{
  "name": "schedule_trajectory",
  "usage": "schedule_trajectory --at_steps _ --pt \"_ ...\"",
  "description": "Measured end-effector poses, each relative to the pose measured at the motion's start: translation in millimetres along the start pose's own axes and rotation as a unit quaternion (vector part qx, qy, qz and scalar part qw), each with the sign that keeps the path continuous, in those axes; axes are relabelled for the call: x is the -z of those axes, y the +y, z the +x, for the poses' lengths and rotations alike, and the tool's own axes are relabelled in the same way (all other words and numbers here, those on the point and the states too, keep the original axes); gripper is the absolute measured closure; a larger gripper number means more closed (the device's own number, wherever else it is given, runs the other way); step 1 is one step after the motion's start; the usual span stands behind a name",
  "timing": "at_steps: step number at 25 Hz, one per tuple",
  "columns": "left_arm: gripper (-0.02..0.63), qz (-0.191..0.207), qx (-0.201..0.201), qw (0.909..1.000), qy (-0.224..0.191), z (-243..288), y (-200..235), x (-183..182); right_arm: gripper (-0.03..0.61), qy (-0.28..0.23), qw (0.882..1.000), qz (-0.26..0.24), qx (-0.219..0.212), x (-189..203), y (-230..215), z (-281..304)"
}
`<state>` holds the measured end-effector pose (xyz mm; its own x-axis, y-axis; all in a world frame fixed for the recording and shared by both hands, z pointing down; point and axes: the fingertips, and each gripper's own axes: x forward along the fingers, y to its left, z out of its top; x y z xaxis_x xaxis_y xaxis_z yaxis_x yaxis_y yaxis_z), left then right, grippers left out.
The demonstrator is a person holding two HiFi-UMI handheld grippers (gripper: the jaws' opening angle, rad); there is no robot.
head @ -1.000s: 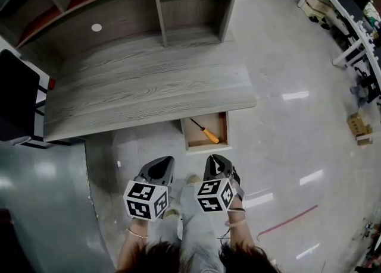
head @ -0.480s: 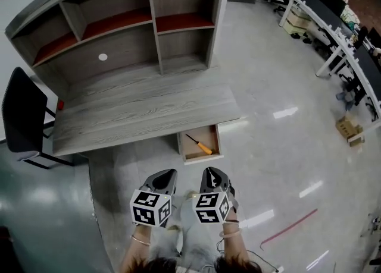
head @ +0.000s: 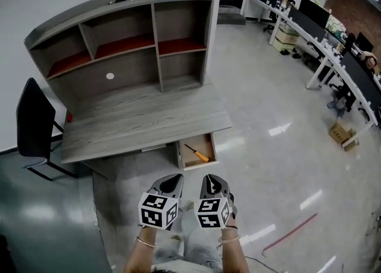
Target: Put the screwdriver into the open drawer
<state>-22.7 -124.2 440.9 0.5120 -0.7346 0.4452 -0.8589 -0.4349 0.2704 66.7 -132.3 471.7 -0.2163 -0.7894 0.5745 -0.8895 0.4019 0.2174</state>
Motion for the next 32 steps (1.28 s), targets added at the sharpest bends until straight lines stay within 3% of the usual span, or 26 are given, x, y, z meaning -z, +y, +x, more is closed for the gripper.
schedule_trajectory --at_steps 15,32 --pt "0.597 0.041 0.011 0.9974 -0.058 -65.1 -31.5 -29.3 0.546 -0.071 0.996 0.016 0.044 -37.6 6.0 -86.3" --pt "0.597 0.078 0.01 0.9919 -0.1 -138.0 -50.3 -37.2 0.548 -0.137 0.989 0.041 0.043 -60.2 40.0 -164.3"
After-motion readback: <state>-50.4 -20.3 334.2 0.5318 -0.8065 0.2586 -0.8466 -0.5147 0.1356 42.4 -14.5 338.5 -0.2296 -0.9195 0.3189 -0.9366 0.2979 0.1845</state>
